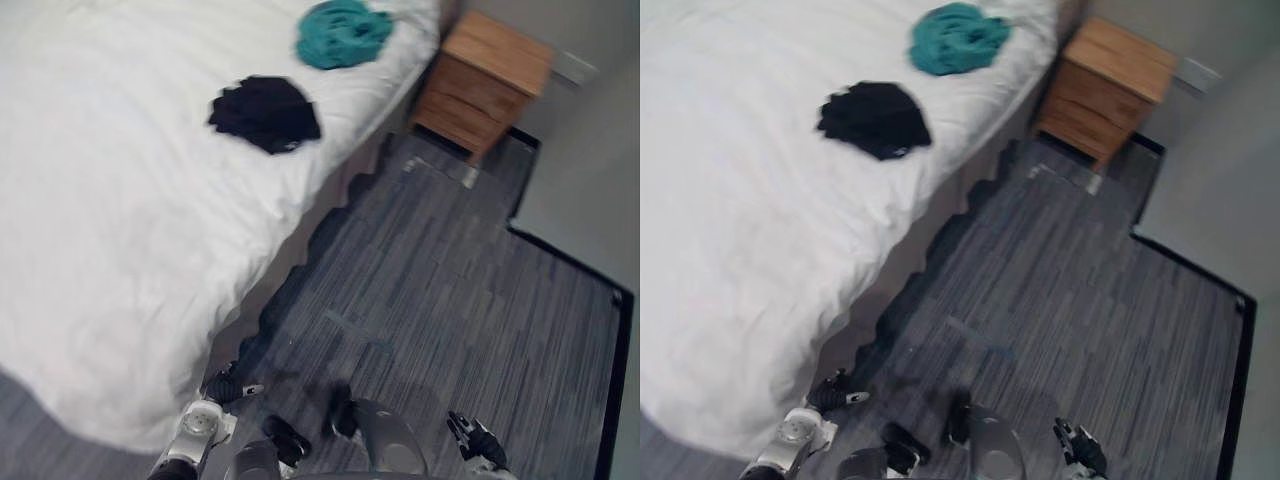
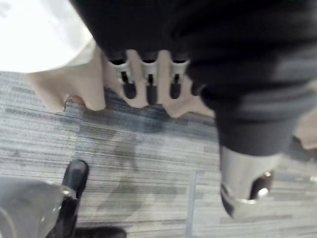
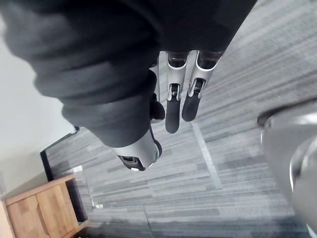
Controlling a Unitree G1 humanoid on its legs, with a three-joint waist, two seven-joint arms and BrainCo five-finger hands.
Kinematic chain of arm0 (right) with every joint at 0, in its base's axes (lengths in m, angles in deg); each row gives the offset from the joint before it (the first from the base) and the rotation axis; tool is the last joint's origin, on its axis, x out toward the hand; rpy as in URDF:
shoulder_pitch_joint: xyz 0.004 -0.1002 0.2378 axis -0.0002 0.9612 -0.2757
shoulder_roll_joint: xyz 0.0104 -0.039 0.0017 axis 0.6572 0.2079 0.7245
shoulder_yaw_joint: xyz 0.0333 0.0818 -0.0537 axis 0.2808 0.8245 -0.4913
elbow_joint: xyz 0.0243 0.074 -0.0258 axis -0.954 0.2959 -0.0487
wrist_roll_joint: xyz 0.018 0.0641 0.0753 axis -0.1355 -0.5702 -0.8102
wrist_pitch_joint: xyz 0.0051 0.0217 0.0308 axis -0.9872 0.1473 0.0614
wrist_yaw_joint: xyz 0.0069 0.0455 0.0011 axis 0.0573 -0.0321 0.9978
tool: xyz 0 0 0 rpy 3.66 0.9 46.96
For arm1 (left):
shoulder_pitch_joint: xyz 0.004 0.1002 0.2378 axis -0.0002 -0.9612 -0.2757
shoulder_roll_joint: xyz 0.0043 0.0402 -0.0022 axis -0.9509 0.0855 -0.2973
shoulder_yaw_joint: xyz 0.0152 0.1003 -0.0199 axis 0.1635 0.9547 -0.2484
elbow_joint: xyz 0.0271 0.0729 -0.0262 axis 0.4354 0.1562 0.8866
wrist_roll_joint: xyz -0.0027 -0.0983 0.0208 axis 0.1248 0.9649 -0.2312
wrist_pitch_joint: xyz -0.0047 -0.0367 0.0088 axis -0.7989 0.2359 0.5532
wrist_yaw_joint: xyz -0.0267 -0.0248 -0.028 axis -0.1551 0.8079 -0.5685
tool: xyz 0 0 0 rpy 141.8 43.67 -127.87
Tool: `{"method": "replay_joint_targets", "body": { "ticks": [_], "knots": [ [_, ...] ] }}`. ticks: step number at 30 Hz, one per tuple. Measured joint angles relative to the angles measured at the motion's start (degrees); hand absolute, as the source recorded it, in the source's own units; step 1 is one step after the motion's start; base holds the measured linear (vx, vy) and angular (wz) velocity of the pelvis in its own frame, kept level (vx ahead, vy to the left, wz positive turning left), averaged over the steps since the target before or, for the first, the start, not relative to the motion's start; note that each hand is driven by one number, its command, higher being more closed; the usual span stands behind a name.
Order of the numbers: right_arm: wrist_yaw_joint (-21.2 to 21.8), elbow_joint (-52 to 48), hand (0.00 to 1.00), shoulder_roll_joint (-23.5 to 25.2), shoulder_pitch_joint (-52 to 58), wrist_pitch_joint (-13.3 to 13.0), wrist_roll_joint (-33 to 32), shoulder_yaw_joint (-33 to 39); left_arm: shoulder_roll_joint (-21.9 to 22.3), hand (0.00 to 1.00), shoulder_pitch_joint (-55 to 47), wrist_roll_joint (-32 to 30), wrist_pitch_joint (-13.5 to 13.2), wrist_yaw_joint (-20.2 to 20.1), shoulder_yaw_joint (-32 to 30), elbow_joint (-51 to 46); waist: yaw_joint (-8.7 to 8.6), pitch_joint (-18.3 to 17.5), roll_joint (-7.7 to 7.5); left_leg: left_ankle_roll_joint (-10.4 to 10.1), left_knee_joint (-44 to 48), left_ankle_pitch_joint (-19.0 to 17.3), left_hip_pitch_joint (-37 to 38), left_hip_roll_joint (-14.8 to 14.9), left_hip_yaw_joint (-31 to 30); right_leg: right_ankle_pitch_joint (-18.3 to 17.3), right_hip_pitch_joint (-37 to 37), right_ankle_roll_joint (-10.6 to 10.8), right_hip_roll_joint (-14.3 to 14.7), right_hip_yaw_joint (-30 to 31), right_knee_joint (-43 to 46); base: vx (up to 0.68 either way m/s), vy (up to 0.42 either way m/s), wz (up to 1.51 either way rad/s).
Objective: Tidy the bed and pick cloth on bed and put in laundry
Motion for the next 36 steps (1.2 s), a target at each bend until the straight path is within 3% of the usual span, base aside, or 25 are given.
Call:
{"method": "replay_joint_targets", "body": {
  "ticks": [1, 2, 5, 7, 8, 9, 10, 11, 12, 13, 14, 16, 17, 18, 27, 34, 36],
  "knots": [
    [0.1, 0.6, 0.0, 0.1, -0.6, -0.3, 1.6, -0.8, 0.0, 0.0, 0.0, -0.5, -0.1, -0.8, 0.1, 0.2, -0.02, -0.1, 0.23, 0.4, 2.2, -0.2, 0.8, 1.3, 3.3, 2.0, 3.0, 3.1, 1.0, 0.9, -6.1, 0.1, -0.103, -1.47],
    [0.1, 0.5, 0.0, 0.4, -0.6, -0.9, 3.5, -1.2, 0.2, 0.0, 0.1, -0.7, -0.1, -1.5, 0.3, 0.7, -0.04, -0.1, 0.23, 0.5, 4.4, -0.6, 2.3, 2.5, 5.7, 3.2, 5.5, 4.8, 2.8, 2.1, -12.3, 0.09, -0.137, -1.44],
    [-0.2, -0.1, 0.0, 0.0, 0.3, -2.2, 5.8, -4.4, 1.1, 0.0, 0.0, -1.1, -0.7, -1.6, 1.9, 2.7, -0.23, -0.4, 0.77, 0.5, 9.8, -1.7, 7.1, 6.2, 9.0, 3.9, 10.1, 4.9, 5.5, 5.2, -18.5, 0.0, -0.137, -1.26],
    [-1.7, -2.2, 0.0, -0.8, 2.2, -2.6, 8.2, -7.9, 3.4, 0.0, 0.5, -0.5, -1.4, -0.5, 4.0, 2.8, -0.38, -1.5, 2.57, 1.6, 22.3, -0.4, 7.6, 13.9, 2.9, 4.2, 11.4, 4.2, 8.0, 11.0, -18.9, 0.02, -0.127, -1.19],
    [-2.4, -2.1, 0.0, -1.1, 1.5, -2.2, 8.2, -8.7, 4.2, 0.0, 0.7, 0.3, -1.6, 0.1, 3.9, 2.7, -0.07, -1.2, 2.04, 2.6, 27.8, 0.4, 4.0, 15.5, -4.1, 3.8, 12.1, 3.5, 7.8, 14.0, -18.6, 0.04, -0.031, -1.15],
    [-3.1, -2.2, 0.0, -1.3, 0.2, -1.8, 8.5, -9.2, 5.2, 0.0, 1.1, 1.5, -2.0, 0.6, 3.9, 2.8, -0.08, -1.1, 1.74, -0.1, 27.4, -2.0, -0.5, 12.7, -15.0, 3.6, 11.3, 3.3, 6.5, 17.4, -17.4, 0.02, 0.091, -1.47],
    [-3.2, -2.0, 0.0, -2.0, -1.6, -1.8, 10.3, -9.1, 5.6, 0.0, 0.8, 2.0, -3.5, 1.1, 3.3, 2.5, 0.6, -0.3, 0.63, -3.3, 21.3, -3.5, -3.7, 6.6, -26.8, 3.7, 9.5, 3.4, 4.2, 22.0, -15.5, -0.02, 0.115, -1.6],
    [-2.8, -1.9, 0.0, -2.2, -2.4, -1.9, 10.7, -9.1, 5.6, 0.0, 0.4, 2.0, -4.6, 1.0, 2.7, 2.2, 1.35, -0.1, 0.29, -5.1, 16.7, -3.3, -4.4, 3.2, -32.3, 3.9, 8.7, 3.6, 3.7, 24.6, -14.8, -0.03, 0.188, -2.36],
    [-1.7, -1.8, 0.0, -3.6, -2.8, -2.4, 12.6, -9.2, 5.9, 0.0, -0.9, 2.0, -6.6, 1.2, 2.4, 2.3, 3.28, -0.4, 1.51, -7.7, 4.7, 0.6, -4.0, -0.9, -44.2, 4.5, 7.2, 4.7, 4.1, 29.7, -14.2, 0.01, 0.175, -1.92],
    [-1.2, -1.8, 0.0, -4.0, -2.8, -2.6, 12.7, -9.6, 6.1, 0.0, -1.7, 2.2, -7.3, 1.2, 2.3, 2.3, 3.41, -0.7, 2.61, -8.9, 1.0, 4.1, -4.0, -1.3, -47.6, 4.6, 6.9, 5.1, 5.1, 30.9, -14.4, 0.07, 0.297, -1.97],
    [-0.4, -1.5, 0.0, -3.7, -3.1, -2.8, 14.0, -10.6, 5.7, 0.0, -2.6, 3.9, -8.1, 1.3, 2.4, 3.1, 3.47, -1.1, 2.57, -10.1, -1.7, 4.6, -2.4, -3.1, -48.8, 5.1, 6.9, 6.9, 4.5, 32.7, -15.9, 0.08, 0.177, -0.9],
    [0.4, -1.5, 0.0, -3.5, -1.5, -2.9, 14.7, -11.7, 5.1, 0.0, -2.4, 5.4, -8.2, 1.4, 3.3, 3.2, 2.47, -1.4, 0.19, -8.6, -8.1, 7.5, 0.3, -6.3, -48.2, 6.1, 6.6, 7.6, 1.9, 32.1, -17.4, 0.11, 0.134, -0.32],
    [0.4, -1.4, 0.0, -3.5, -0.7, -2.9, 14.7, -11.7, 4.9, 0.0, -1.9, 5.9, -8.2, 2.0, 4.0, 3.2, 2.35, -1.6, -0.15, -8.2, -9.5, 8.2, 0.4, -6.9, -48.0, 6.8, 6.4, 7.9, 1.6, 31.8, -18.0, 0.09, 0.079, 0.01],
    [0.2, 3.3, 0.0, -0.7, -1.7, -2.6, 14.6, -13.1, 5.4, 0.0, -1.7, 8.6, -2.0, 5.8, 2.4, 10.1, 3.02, -7.3, -2.02, -7.9, -26.3, 18.7, 6.0, -9.3, -54.6, 9.1, 7.9, 7.0, 2.3, 28.0, -23.5, 0.0, 0.0, 0.0],
    [0.1, 3.3, 0.0, -0.7, -0.7, -2.5, 14.5, -13.1, 5.4, 0.0, -1.8, 8.7, -2.0, 5.7, 2.4, 10.1, 2.89, -7.2, -2.09, -7.9, -26.6, 18.7, 6.5, -9.3, -54.5, 9.0, 8.2, 6.9, 2.3, 28.0, -23.3, 0.0, 0.0, 0.0],
    [-3.0, 5.5, 0.0, 1.1, 2.0, 2.2, 12.2, -8.5, 3.8, 0.0, -1.9, 15.9, -1.9, 3.2, 1.9, 11.7, 2.71, -5.9, -2.7, -9.3, -26.3, 17.6, 9.1, -6.7, -49.0, 9.8, 8.6, 6.0, 4.4, 30.5, -24.0, -0.01, -0.023, -0.29],
    [-3.7, 5.5, 0.0, 1.2, 4.3, 3.2, 12.2, -8.1, 3.8, 0.0, -2.7, 18.5, -1.9, 2.0, -0.6, 12.3, 2.61, -5.5, -1.9, -10.3, -26.3, 17.0, 10.3, -5.3, -46.5, 10.5, 8.7, 5.7, 5.8, 31.2, -24.9, 0.03, -0.065, -0.59]
  ]
}}
